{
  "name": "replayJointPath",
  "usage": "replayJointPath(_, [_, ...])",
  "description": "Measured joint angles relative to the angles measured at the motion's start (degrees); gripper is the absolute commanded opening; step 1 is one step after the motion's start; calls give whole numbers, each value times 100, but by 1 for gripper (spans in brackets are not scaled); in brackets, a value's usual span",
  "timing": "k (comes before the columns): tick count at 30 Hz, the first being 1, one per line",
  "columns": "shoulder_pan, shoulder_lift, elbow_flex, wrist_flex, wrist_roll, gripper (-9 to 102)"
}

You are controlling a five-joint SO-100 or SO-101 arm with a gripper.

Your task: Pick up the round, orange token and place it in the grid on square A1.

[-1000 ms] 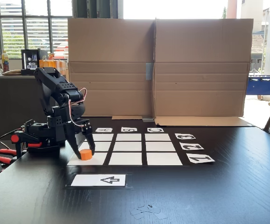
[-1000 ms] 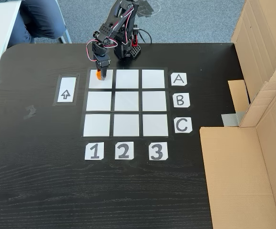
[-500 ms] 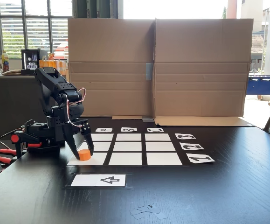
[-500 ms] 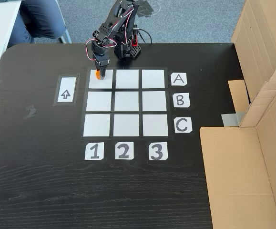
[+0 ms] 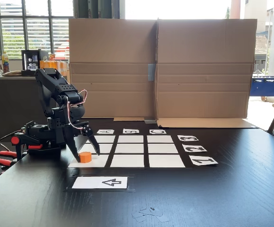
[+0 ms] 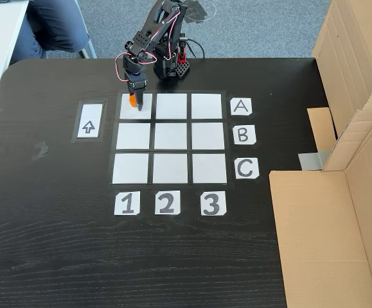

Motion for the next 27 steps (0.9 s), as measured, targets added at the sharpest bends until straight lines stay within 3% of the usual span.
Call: replayJointPath(27, [923, 800, -1986, 35, -35, 35])
